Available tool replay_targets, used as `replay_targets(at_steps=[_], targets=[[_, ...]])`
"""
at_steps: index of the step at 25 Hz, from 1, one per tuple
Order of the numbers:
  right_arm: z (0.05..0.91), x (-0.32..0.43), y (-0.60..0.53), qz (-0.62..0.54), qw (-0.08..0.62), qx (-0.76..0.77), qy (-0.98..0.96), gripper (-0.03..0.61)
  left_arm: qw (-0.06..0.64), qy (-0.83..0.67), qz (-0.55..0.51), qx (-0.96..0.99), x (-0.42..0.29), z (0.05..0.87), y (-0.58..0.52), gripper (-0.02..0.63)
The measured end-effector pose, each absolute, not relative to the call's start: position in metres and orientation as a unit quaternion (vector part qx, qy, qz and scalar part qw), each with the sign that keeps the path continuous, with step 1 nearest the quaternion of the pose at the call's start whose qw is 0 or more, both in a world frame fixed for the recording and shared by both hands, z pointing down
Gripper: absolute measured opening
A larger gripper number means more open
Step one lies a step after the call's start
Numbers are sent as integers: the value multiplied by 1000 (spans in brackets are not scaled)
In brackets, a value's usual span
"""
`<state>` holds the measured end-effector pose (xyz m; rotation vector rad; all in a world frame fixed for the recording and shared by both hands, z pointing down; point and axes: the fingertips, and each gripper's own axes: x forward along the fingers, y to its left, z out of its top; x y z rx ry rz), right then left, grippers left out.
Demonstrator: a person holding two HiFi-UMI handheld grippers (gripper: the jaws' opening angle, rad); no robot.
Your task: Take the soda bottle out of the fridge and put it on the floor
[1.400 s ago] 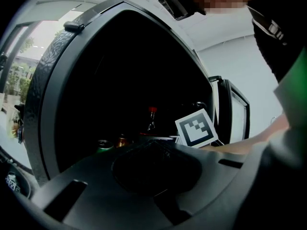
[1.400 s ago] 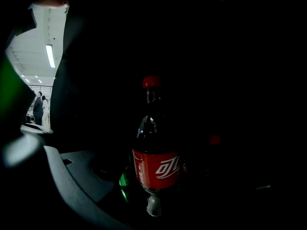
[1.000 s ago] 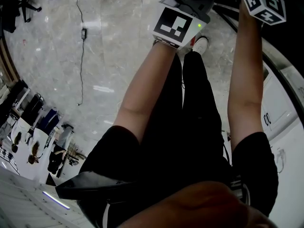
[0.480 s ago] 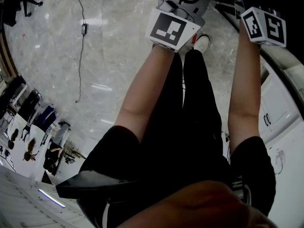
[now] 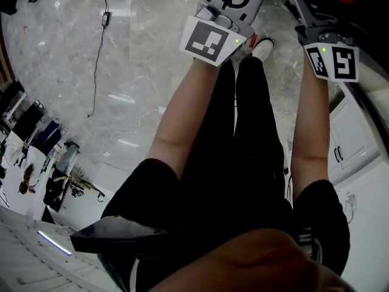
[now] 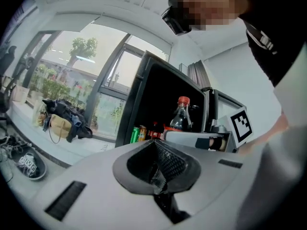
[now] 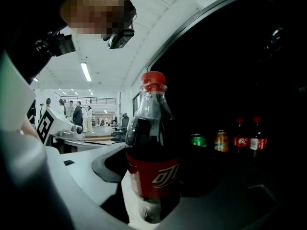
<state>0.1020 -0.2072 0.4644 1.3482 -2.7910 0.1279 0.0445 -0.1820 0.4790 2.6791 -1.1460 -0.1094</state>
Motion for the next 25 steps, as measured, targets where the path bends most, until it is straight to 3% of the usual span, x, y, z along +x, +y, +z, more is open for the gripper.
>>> replay_targets(at_steps=[5,12,25], targets=[[528,64,-187,97,25,404,-909,319,136,-427,-10,894,-1,530,-169,-2],[677,18,-157,160,89,382,-906,319,181,-463,43,867,-56,645,-153,-2],[944,-12,-123,222,209,354,-884,319,246,-441,125,854,-71,861,-120,-2]])
